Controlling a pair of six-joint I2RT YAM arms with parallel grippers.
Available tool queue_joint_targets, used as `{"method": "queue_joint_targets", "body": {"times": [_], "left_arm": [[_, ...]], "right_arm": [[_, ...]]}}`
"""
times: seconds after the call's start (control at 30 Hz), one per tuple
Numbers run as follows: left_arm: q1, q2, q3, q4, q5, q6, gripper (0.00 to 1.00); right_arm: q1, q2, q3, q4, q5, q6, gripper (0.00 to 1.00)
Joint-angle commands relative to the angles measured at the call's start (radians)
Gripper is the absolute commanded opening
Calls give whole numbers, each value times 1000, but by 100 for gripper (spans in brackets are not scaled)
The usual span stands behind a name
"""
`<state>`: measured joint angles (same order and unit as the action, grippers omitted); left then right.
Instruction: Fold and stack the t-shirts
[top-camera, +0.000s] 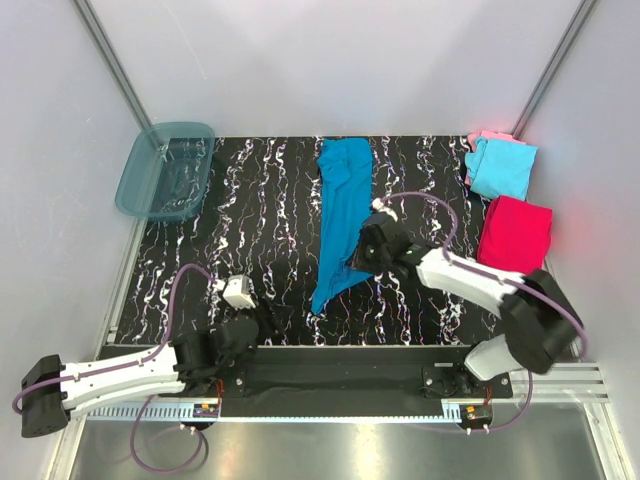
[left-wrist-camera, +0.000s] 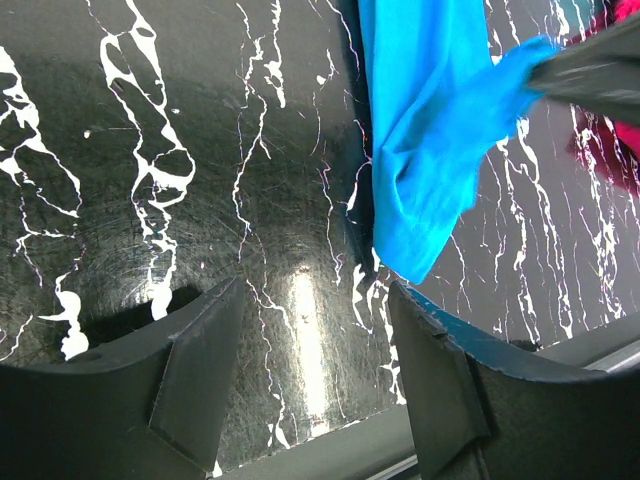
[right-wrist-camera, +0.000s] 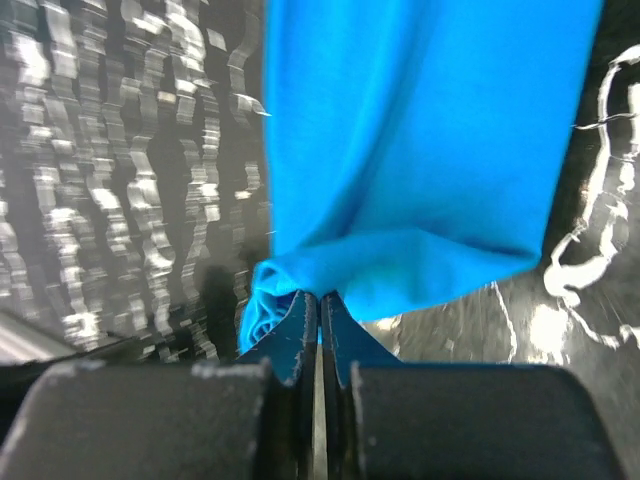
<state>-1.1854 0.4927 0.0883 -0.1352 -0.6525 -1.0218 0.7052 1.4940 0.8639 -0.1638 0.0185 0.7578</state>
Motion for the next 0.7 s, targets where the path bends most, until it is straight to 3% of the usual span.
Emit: {"method": "queue_joint_targets", "body": {"times": [0.0, 0.37, 0.53, 0.6, 0.63, 0.67], "left_arm": [[-5, -5, 5, 23, -41, -6, 64], [-6, -6, 34, 37, -47, 35, 64], [-8, -9, 44, 40, -42, 46, 64], [-8, -9, 47, 40, -42, 52, 64], [-10, -9, 50, 40, -42, 54, 64], [-8, -6, 51, 40, -41, 55, 64]], "right_arm": [[10, -159, 11, -94, 61, 14, 0], [46, -523, -192, -322, 67, 147, 0], [91, -610, -266, -402, 84, 198, 0], [102, -627, -293, -408, 83, 215, 10], [109, -630, -301, -408, 83, 221, 19], [115, -632, -310, -408, 86, 233, 35]]}}
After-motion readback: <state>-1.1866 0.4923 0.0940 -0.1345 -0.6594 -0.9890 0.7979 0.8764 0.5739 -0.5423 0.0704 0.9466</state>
